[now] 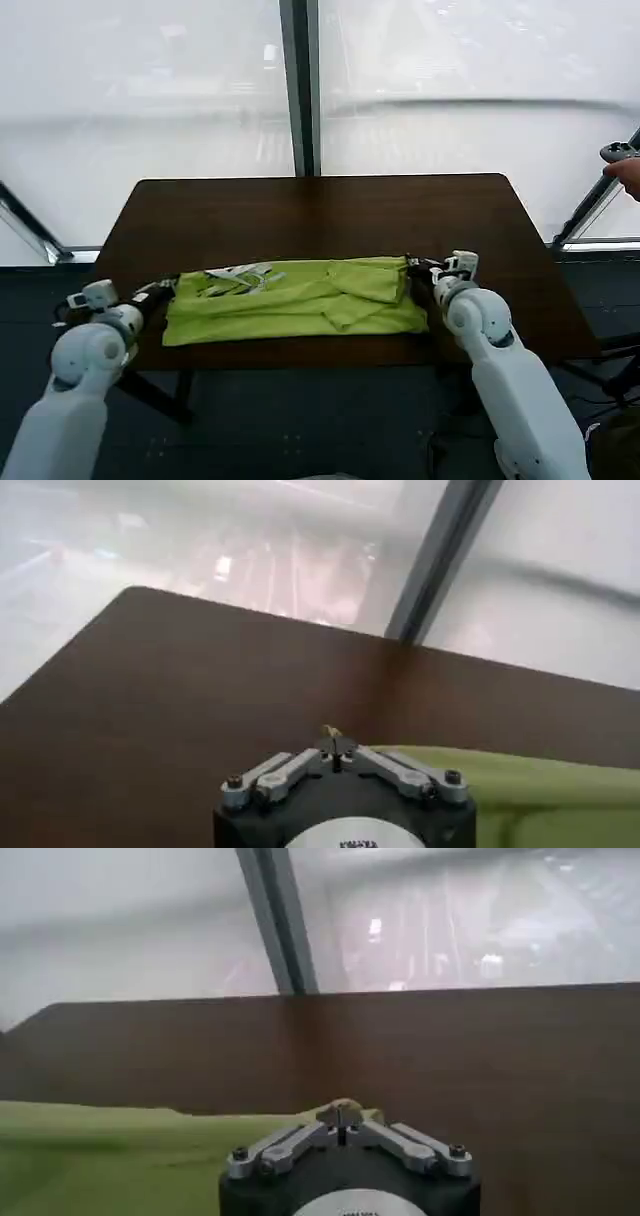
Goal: Fold and organize the clothes.
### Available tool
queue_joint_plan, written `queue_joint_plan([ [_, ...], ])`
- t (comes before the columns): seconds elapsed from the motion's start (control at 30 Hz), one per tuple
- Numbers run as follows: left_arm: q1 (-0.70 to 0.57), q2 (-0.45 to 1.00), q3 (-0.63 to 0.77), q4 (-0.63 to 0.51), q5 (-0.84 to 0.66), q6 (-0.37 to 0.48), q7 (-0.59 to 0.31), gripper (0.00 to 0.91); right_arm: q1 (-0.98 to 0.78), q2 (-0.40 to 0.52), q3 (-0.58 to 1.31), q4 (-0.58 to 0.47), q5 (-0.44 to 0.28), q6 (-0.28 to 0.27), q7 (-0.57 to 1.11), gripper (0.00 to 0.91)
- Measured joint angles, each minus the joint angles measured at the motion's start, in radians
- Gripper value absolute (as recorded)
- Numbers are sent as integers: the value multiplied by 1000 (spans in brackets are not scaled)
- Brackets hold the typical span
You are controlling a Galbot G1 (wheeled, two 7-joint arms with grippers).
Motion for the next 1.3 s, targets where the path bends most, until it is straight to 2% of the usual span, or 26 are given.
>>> queue_joint_plan([
  [0.3,108,-5,-25,-64,44,24,0,49,-158,-105,56,191,16,0,27,0],
  [0.47,165,-12,-37,-78,74,27,6,49,-221,-143,62,253,21,0,44,0],
  [0.97,300,-54,-119,-187,95,27,4,49,-335,-208,46,310,28,0,48,0],
  [1.3,367,-82,-157,-203,115,17,5,49,-380,-228,49,333,27,0,47,0],
])
